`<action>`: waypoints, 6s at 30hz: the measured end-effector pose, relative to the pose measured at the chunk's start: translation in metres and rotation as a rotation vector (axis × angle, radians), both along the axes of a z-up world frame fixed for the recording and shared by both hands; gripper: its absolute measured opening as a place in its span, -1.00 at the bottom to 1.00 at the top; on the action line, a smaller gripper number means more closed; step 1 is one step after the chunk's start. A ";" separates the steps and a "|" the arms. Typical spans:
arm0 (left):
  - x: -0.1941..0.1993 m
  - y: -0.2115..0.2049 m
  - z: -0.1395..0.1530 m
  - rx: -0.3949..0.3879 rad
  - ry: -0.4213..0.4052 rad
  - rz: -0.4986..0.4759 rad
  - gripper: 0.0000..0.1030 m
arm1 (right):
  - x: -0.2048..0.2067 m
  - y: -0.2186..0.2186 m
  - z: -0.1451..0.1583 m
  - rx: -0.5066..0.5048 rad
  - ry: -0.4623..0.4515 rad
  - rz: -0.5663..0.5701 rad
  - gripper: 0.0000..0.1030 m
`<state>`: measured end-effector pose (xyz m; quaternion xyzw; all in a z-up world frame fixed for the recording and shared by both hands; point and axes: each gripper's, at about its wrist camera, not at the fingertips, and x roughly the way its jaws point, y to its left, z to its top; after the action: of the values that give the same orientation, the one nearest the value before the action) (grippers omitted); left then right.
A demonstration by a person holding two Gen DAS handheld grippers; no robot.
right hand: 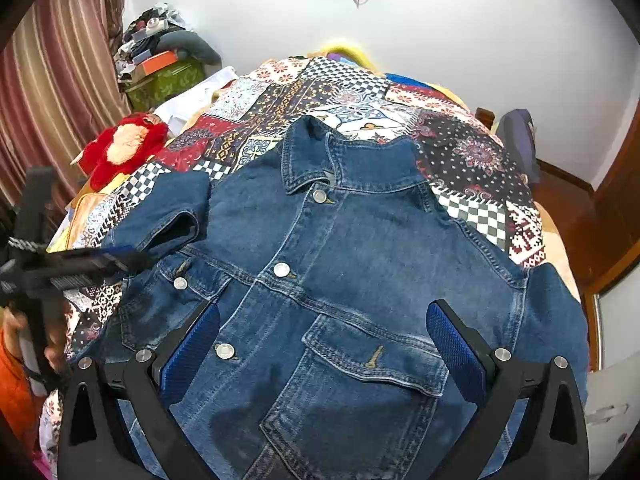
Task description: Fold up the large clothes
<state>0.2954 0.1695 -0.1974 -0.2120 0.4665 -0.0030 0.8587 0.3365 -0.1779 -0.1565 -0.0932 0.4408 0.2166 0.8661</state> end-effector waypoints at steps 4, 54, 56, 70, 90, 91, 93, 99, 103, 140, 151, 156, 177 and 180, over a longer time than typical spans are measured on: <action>-0.027 0.061 -0.013 -0.103 0.025 0.149 0.35 | 0.001 0.009 -0.007 0.001 0.022 0.004 0.99; 0.076 -0.109 0.153 0.263 -0.379 -0.235 -0.97 | 0.023 -0.039 0.006 0.092 0.053 -0.083 0.99; 0.089 -0.138 0.143 0.251 -0.353 -0.304 -0.98 | 0.021 -0.050 0.009 0.098 0.046 -0.093 0.99; 0.119 -0.257 0.061 0.178 -0.129 -0.625 -0.97 | 0.018 -0.116 0.011 0.113 0.027 -0.210 0.99; 0.055 -0.037 0.031 0.364 -0.026 -0.236 0.62 | 0.079 -0.053 -0.049 0.217 0.310 -0.160 0.99; 0.051 -0.024 0.021 0.358 0.001 -0.212 0.62 | 0.084 -0.047 -0.057 0.220 0.340 -0.162 0.99; 0.042 0.004 -0.002 0.334 0.064 -0.163 0.62 | 0.092 -0.039 -0.071 0.228 0.388 -0.167 0.98; 0.021 0.052 -0.068 0.256 0.214 -0.065 0.61 | 0.109 -0.017 -0.104 0.193 0.465 -0.169 0.82; 0.021 0.062 -0.095 0.191 0.254 -0.034 0.62 | 0.112 -0.007 -0.114 0.179 0.428 -0.182 0.66; -0.002 0.040 -0.065 0.279 0.192 0.032 0.62 | 0.049 -0.084 -0.028 0.093 0.126 -0.170 -0.58; -0.010 0.032 -0.071 0.299 0.227 0.013 0.62 | 0.055 -0.088 -0.080 -0.073 0.194 -0.180 -0.39; -0.014 0.022 -0.066 0.341 0.226 -0.013 0.62 | 0.053 -0.087 -0.084 -0.203 0.139 -0.192 0.36; 0.006 -0.084 0.075 0.420 -0.145 -0.182 0.78 | -0.004 -0.153 0.026 -0.054 -0.086 -0.275 0.37; 0.024 -0.112 0.082 0.406 -0.174 -0.239 0.80 | -0.014 -0.181 0.031 -0.036 -0.093 -0.318 0.37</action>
<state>0.3192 0.0579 -0.1155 0.0224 0.4035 -0.0291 0.9142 0.3226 -0.3584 -0.1250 -0.0477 0.4134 0.0644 0.9070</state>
